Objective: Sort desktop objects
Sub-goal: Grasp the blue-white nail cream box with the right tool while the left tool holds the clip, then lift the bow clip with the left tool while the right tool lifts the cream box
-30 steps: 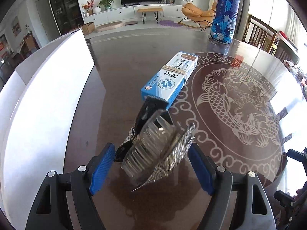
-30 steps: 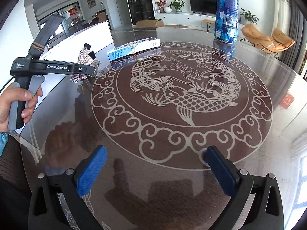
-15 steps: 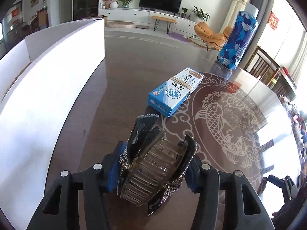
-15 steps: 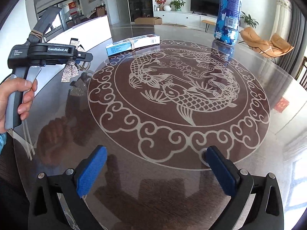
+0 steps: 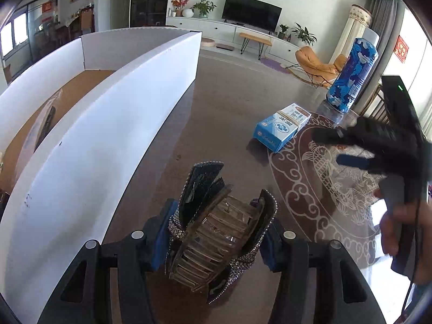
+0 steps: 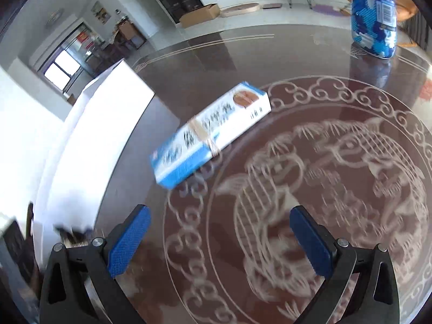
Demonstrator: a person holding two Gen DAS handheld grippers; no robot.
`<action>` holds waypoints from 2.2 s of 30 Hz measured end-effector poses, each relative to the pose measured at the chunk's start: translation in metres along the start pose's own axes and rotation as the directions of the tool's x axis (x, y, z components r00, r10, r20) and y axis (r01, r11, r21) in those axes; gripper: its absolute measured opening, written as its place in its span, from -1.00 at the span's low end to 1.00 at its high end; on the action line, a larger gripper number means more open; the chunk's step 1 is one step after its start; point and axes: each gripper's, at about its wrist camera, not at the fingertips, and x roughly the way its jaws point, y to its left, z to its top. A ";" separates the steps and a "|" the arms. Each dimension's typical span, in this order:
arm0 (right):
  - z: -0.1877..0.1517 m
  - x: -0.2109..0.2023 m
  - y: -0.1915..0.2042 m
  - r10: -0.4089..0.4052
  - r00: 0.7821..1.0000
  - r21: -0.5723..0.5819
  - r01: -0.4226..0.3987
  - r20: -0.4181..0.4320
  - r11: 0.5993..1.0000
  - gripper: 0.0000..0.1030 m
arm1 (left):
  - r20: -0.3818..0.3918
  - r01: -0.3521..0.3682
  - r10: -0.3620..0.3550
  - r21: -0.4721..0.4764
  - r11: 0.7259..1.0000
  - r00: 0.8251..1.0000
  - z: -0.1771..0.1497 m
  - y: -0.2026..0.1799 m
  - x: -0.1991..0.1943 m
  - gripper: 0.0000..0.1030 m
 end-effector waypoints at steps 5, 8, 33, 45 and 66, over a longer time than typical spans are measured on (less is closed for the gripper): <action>0.039 0.042 0.026 -0.159 0.987 0.105 0.159 -0.010 0.982 1.00 | -0.019 -0.002 0.001 -0.013 1.000 1.000 0.001 0.010 0.004 0.06; 0.037 0.056 0.050 -0.252 0.967 -0.020 0.252 -0.021 0.968 0.99 | -0.038 0.002 -0.003 -0.027 1.000 0.999 0.001 0.016 0.008 0.06; -0.212 -0.112 -0.064 -0.199 0.951 -0.318 0.269 0.235 0.909 0.30 | -0.009 -0.014 0.016 0.220 0.975 1.000 -0.065 -0.087 -0.015 0.10; -0.200 -0.102 -0.074 -0.232 0.946 -0.306 0.295 0.226 0.905 0.65 | -0.032 -0.081 0.089 0.197 0.977 0.995 -0.073 -0.078 0.002 0.98; -0.202 -0.098 -0.071 -0.243 0.947 -0.318 0.302 0.211 0.899 0.87 | -0.072 -0.074 0.091 0.207 0.976 0.993 -0.074 -0.080 0.004 1.00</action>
